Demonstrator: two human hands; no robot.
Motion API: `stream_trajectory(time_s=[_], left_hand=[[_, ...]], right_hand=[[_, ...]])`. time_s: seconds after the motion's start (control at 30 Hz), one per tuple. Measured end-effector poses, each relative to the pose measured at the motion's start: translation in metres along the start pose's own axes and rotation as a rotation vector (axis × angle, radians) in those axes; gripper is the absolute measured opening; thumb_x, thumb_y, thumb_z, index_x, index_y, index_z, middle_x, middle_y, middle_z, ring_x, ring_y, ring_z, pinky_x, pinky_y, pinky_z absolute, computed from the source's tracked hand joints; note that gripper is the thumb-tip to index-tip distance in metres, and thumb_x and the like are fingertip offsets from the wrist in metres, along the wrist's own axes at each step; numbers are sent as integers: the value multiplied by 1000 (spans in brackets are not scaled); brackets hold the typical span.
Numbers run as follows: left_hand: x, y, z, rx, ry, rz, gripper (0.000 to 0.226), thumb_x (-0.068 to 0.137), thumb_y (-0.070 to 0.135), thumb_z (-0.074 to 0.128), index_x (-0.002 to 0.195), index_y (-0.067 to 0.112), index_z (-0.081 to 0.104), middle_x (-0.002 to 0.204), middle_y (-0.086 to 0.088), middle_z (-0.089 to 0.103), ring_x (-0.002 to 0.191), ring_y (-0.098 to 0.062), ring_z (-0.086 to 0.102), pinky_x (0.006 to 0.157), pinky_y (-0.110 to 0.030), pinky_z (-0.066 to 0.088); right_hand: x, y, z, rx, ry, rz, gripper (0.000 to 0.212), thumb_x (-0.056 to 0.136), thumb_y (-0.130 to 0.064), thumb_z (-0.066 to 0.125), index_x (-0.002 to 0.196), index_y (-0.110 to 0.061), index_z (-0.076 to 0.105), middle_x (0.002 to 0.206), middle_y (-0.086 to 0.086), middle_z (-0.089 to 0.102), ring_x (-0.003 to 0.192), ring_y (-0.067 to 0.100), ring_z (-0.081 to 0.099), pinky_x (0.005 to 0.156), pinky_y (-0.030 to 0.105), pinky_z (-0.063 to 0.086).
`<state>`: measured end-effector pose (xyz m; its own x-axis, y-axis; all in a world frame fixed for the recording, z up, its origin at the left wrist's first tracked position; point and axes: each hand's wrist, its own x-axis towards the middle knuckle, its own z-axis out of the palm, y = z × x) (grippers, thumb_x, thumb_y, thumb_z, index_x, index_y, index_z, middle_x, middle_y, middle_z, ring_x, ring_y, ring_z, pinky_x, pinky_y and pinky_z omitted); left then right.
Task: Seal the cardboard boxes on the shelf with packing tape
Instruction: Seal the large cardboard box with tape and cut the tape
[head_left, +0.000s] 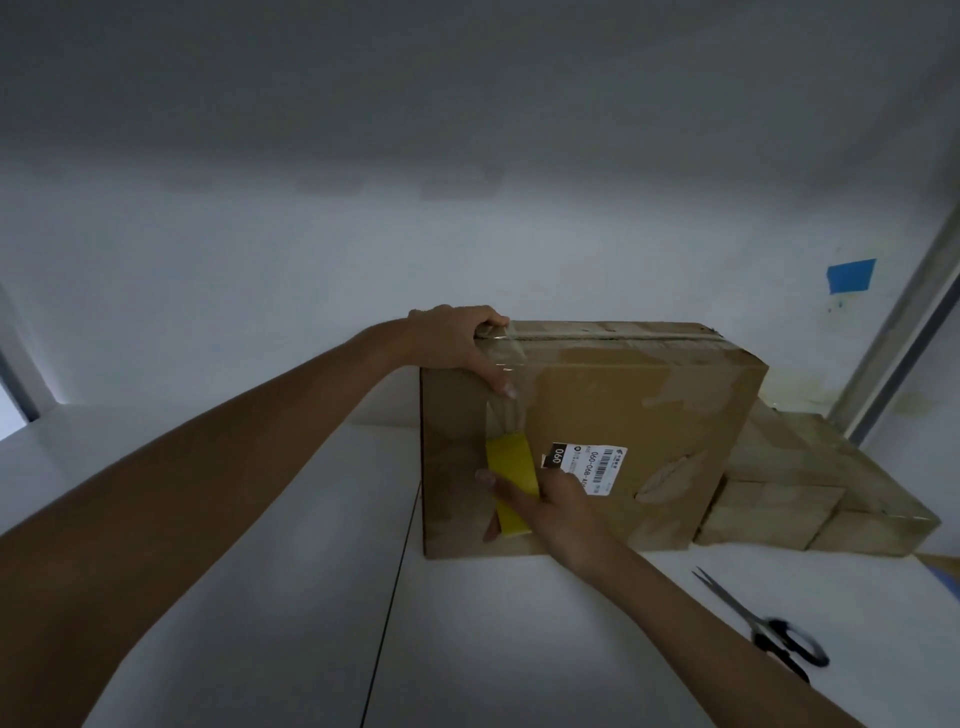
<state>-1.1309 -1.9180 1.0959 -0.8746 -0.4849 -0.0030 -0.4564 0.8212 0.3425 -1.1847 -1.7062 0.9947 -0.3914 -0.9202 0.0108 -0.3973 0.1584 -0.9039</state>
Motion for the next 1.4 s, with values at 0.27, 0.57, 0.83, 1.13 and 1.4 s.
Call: stream_trajectory(time_s=[0.27,0.57,0.83,1.13,1.4], left_hand=[[1,3,-4,-27,-4,23,118,45,71,81,148,31,39,152,8,41,135,-16,42,110,-39,39],[-5,14,-11,46,-48,65,100,62,61,84,146,28,40,147,9,42,117,-8,42,95,-28,40],[-11,-1,-29,-184,-200,-15,57,73,48,82,126,32,65,121,11,67,106,-12,66,92,-29,55],[0,-36,13,-502,312,-328,103,64,62,83,148,22,40,146,-3,46,129,-24,49,90,-33,48],[-32,-53,99,-1137,282,-464,92,62,68,82,141,41,43,131,7,62,108,-20,62,89,-45,54]], right_hand=[[0,-21,-3,95,61,106,45,89,-49,60,61,-14,59,66,15,72,71,22,73,83,36,54],[-19,-58,-12,182,52,222,42,88,-41,66,79,-1,57,58,23,64,45,29,63,54,34,56],[-17,-68,-15,317,15,144,37,83,-40,73,81,-4,64,59,14,63,49,26,64,54,34,59],[10,-36,-11,351,169,-48,22,86,-33,68,78,-13,70,67,3,72,59,5,65,59,13,47],[34,8,2,75,282,-181,31,80,-46,74,100,-24,63,92,4,68,89,26,63,77,43,51]])
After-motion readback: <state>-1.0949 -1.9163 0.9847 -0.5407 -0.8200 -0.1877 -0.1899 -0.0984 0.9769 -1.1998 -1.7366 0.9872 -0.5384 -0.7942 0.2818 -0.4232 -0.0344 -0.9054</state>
